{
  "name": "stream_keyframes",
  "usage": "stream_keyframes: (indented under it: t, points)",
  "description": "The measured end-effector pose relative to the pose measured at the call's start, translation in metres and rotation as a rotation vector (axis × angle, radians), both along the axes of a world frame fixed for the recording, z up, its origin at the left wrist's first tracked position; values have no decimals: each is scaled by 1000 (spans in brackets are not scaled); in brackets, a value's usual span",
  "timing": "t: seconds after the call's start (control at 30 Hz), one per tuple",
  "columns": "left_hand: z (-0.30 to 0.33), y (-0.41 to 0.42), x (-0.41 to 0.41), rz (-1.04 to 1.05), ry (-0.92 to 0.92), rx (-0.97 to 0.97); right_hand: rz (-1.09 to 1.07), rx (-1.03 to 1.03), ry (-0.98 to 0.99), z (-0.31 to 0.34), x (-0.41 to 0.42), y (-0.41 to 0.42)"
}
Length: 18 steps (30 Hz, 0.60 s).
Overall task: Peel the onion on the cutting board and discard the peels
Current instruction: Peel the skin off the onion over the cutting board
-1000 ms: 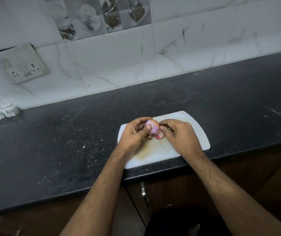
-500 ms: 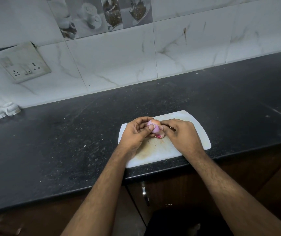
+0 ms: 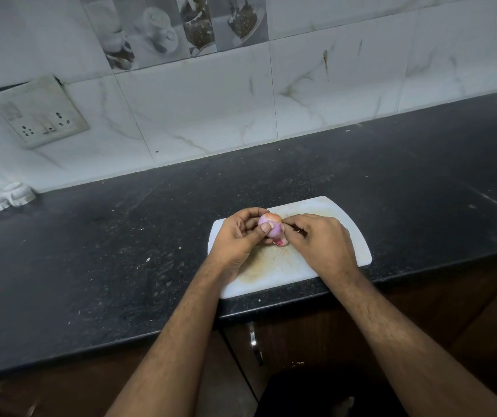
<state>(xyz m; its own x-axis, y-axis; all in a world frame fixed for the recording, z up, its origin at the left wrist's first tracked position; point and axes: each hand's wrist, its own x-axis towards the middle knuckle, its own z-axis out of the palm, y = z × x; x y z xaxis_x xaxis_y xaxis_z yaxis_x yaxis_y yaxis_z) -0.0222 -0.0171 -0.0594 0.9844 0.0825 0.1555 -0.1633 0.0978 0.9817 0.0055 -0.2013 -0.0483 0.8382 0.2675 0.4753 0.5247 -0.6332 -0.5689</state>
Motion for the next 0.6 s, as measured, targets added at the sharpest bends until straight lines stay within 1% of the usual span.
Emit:
stream_keyframes:
  t: [0.1,0.3,0.47,0.6]
  points:
    - [0,0,0,8,2,-2,-24,-26,9,1,0,0]
    - [0,1,1,8,8,18,-32,-107,-51,-2,0,3]
    - [-1,1,2,11,5,38,-43,-111,-76,-3,-1,3]
    - [-1,1,2,20,17,60,-57,-98,-53,-1,-1,3]
